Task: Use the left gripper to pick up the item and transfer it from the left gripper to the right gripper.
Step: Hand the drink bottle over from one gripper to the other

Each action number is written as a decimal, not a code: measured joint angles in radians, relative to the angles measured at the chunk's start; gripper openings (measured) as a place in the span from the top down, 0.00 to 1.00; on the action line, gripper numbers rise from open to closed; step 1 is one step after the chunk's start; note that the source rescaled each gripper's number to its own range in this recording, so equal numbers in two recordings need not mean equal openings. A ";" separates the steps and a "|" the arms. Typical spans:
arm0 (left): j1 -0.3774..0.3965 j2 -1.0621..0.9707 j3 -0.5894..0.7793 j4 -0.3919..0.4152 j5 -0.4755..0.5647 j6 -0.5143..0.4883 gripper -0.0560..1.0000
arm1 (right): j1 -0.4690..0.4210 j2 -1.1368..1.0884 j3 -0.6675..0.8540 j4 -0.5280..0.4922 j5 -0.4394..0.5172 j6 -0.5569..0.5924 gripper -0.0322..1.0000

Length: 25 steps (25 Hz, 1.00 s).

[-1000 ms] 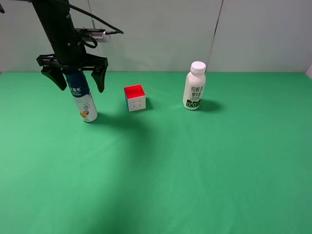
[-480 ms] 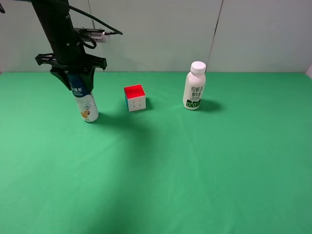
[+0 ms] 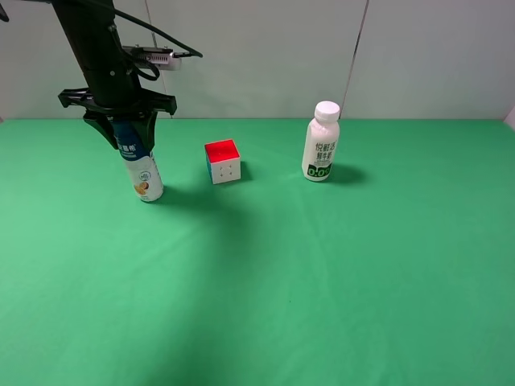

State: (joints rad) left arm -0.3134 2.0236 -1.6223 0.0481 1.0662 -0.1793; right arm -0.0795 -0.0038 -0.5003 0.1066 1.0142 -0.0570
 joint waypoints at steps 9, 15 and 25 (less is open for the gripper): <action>0.000 0.010 -0.070 0.000 0.082 0.000 0.95 | 0.015 0.000 0.000 0.008 0.000 0.000 0.00; 0.000 0.007 -0.199 -0.068 0.102 0.000 0.95 | 0.015 0.000 0.000 0.008 0.000 0.000 0.00; -0.111 -0.062 -0.233 -0.131 0.103 0.001 0.95 | 0.015 0.000 0.000 0.008 0.000 0.000 0.00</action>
State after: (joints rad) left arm -0.4241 1.9611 -1.8549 -0.0828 1.1690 -0.1782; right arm -0.0649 -0.0038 -0.5003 0.1146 1.0142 -0.0570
